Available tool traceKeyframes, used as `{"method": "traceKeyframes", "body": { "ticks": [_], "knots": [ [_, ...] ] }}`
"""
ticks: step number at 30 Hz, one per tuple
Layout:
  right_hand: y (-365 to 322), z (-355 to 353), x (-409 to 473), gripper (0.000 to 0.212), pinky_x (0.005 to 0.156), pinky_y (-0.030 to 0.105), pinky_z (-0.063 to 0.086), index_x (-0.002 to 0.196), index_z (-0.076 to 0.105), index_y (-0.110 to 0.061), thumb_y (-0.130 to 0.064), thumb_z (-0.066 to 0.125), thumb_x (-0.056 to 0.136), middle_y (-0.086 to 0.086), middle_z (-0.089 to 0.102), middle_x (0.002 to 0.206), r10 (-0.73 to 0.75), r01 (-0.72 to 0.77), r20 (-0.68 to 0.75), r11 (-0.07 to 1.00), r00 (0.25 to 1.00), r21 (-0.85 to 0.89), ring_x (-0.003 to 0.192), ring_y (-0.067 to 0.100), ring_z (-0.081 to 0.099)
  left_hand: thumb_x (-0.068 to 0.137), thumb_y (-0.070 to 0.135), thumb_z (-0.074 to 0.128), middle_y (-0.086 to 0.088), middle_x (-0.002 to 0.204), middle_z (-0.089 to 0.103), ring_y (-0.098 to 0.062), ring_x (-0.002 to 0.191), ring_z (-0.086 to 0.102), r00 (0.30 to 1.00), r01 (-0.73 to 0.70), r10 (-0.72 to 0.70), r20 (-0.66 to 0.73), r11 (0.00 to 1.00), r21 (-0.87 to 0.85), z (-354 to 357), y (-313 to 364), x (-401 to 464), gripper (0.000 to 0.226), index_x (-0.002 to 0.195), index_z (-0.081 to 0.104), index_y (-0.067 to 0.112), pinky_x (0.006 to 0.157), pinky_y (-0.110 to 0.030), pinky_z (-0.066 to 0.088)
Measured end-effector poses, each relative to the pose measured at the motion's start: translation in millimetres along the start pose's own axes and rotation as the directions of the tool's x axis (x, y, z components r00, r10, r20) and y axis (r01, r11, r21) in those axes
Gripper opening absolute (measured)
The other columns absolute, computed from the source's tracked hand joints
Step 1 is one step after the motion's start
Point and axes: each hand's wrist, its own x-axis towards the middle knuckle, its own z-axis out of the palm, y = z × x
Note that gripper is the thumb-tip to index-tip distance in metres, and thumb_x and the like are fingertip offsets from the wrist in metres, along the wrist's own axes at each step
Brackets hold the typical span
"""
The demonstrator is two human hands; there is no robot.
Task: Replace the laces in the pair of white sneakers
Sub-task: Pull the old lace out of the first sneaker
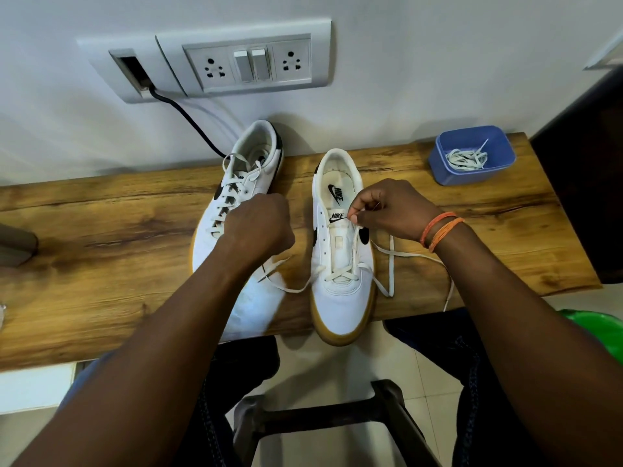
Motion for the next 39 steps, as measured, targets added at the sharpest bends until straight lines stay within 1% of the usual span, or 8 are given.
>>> {"method": "traceKeyframes", "body": {
  "ticks": [7,11,15,18,22,30,36,39],
  "knots": [
    [1.8,-0.8,0.5,0.030,0.082,0.017,0.045,0.117,0.072,-0.016,-0.019,0.073,0.086,0.003,0.072,0.110,0.014,-0.013,-0.005,1.000,1.000,0.007,0.095,0.009,0.062,0.084,0.028,0.064,-0.007,0.093,0.068,-0.028,0.084,0.064,0.947,-0.313,0.310,-0.086,0.950,-0.022,26.7,31.9,-2.9,0.017,0.092,0.068,0.013,0.072,-0.042,0.056],
    [-0.2,-1.5,-1.3,0.037,0.086,0.015,0.042,0.123,0.068,-0.016,-0.017,0.072,0.087,0.005,0.070,0.118,0.025,-0.025,-0.006,1.000,1.000,0.016,0.102,0.011,0.063,0.087,0.031,0.060,-0.007,0.088,0.065,-0.027,0.073,0.061,0.906,-0.406,0.411,-0.104,0.911,0.069,60.6,46.7,-9.0,0.023,0.093,0.067,0.011,0.058,-0.034,0.046],
    [-2.6,-2.3,-2.1,0.017,0.067,0.004,0.046,0.101,0.077,-0.009,-0.007,0.072,0.084,0.005,0.075,0.098,0.064,-0.063,-0.028,0.997,0.998,0.040,0.065,-0.004,0.061,0.088,0.024,0.060,-0.002,0.071,0.051,-0.030,0.072,0.061,0.926,-0.371,0.367,-0.089,0.928,-0.033,74.1,53.4,-10.4,0.016,0.083,0.061,0.009,0.055,-0.032,0.042],
    [-4.3,-3.4,-2.0,0.013,0.054,0.006,0.048,0.093,0.078,-0.007,-0.001,0.070,0.084,0.002,0.073,0.080,0.107,-0.104,-0.024,0.991,0.994,0.088,0.047,-0.005,0.059,0.084,0.021,0.065,-0.007,0.075,0.064,-0.029,0.073,0.064,0.939,-0.339,0.344,0.020,0.931,-0.134,65.9,53.4,-5.7,0.014,0.080,0.068,0.008,0.063,-0.037,0.053],
    [-7.8,-4.3,-2.2,0.015,0.058,0.007,0.051,0.094,0.078,-0.006,0.000,0.071,0.082,0.006,0.074,0.087,0.104,-0.104,-0.030,0.994,0.994,0.020,0.066,0.011,0.068,0.079,0.020,0.070,0.003,0.060,0.046,-0.024,0.068,0.056,0.941,-0.313,0.322,0.100,0.945,-0.100,46.9,53.6,-11.4,0.036,0.057,0.042,0.023,0.061,-0.033,0.045],
    [-16.8,-2.4,-4.1,0.018,0.080,0.016,0.043,0.097,0.078,-0.010,-0.004,0.072,0.082,0.005,0.075,0.096,0.088,-0.090,-0.029,0.993,0.996,-0.082,0.078,0.003,0.057,0.076,0.016,0.071,-0.002,0.078,0.063,-0.020,0.072,0.060,0.959,-0.148,0.146,0.241,0.989,-0.013,20.3,18.9,-32.0,0.015,0.071,0.057,0.020,0.071,-0.031,0.055],
    [-9.2,2.7,1.4,0.046,0.084,0.021,0.042,0.129,0.062,-0.015,-0.026,0.073,0.085,0.006,0.068,0.113,0.102,-0.112,-0.111,0.990,0.989,-0.088,0.093,0.013,0.060,0.079,0.025,0.068,-0.003,0.097,0.068,-0.022,0.091,0.064,0.977,-0.212,0.208,-0.042,0.948,-0.238,32.0,34.5,-25.8,0.020,0.095,0.069,0.014,0.079,-0.039,0.056],
    [-9.2,7.9,2.1,0.053,0.085,0.038,0.055,0.130,0.055,-0.016,-0.044,0.067,0.087,0.002,0.067,0.099,0.155,-0.157,-0.231,0.988,0.961,0.010,0.092,0.024,0.066,0.079,0.026,0.064,-0.005,0.089,0.068,-0.026,0.084,0.065,0.957,-0.287,0.271,-0.103,0.938,-0.197,45.3,45.6,-26.7,0.023,0.095,0.069,0.011,0.064,-0.033,0.052]
  ]
}}
